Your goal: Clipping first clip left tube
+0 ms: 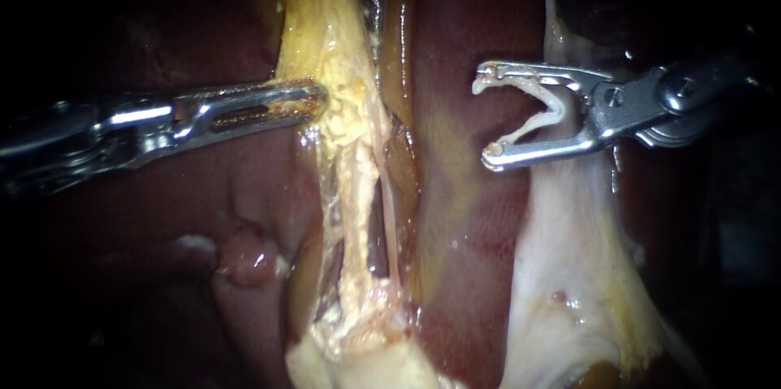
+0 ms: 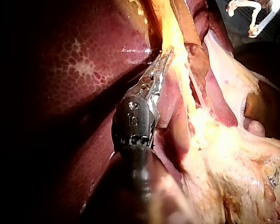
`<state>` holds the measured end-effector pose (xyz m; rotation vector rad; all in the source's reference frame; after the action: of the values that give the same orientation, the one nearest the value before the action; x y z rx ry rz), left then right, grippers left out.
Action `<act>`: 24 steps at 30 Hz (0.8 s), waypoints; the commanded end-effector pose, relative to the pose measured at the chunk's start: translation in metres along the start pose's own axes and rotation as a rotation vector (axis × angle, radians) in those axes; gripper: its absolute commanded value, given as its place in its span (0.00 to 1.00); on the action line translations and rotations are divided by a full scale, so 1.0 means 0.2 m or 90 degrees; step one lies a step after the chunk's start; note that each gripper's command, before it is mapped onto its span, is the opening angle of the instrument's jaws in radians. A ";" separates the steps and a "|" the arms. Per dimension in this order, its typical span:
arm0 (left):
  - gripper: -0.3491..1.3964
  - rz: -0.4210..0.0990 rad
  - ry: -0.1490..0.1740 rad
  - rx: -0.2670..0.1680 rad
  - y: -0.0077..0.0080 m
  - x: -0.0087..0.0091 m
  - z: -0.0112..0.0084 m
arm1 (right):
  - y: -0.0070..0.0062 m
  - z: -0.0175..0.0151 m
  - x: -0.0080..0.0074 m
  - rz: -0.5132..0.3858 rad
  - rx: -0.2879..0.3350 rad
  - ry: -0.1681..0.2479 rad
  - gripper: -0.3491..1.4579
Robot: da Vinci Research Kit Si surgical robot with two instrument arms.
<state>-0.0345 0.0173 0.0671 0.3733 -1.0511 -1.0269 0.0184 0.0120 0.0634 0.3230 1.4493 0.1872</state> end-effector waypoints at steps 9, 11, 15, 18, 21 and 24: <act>0.00 0.000 0.001 0.002 -0.001 0.000 -0.004 | -0.005 0.002 -0.003 -0.005 0.003 0.000 0.52; 0.00 -0.001 0.003 0.005 -0.001 -0.002 -0.008 | -0.008 0.003 -0.006 -0.008 0.002 -0.001 0.52; 0.00 -0.005 0.005 0.004 0.000 -0.009 -0.019 | -0.014 0.009 -0.012 0.007 -0.003 0.000 0.51; 0.00 -0.009 -0.001 -0.003 0.001 -0.015 -0.028 | -0.018 0.014 -0.016 0.028 0.011 -0.013 0.51; 0.00 -0.014 -0.012 -0.006 0.001 -0.021 -0.036 | -0.023 0.021 -0.020 0.045 0.034 -0.064 0.51; 0.00 -0.017 -0.019 -0.008 0.000 -0.025 -0.042 | -0.028 0.029 -0.023 0.067 0.054 -0.105 0.51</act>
<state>-0.0279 0.0199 0.0601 0.3637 -1.0663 -1.0663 0.0239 0.0041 0.0666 0.4947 1.2707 0.1855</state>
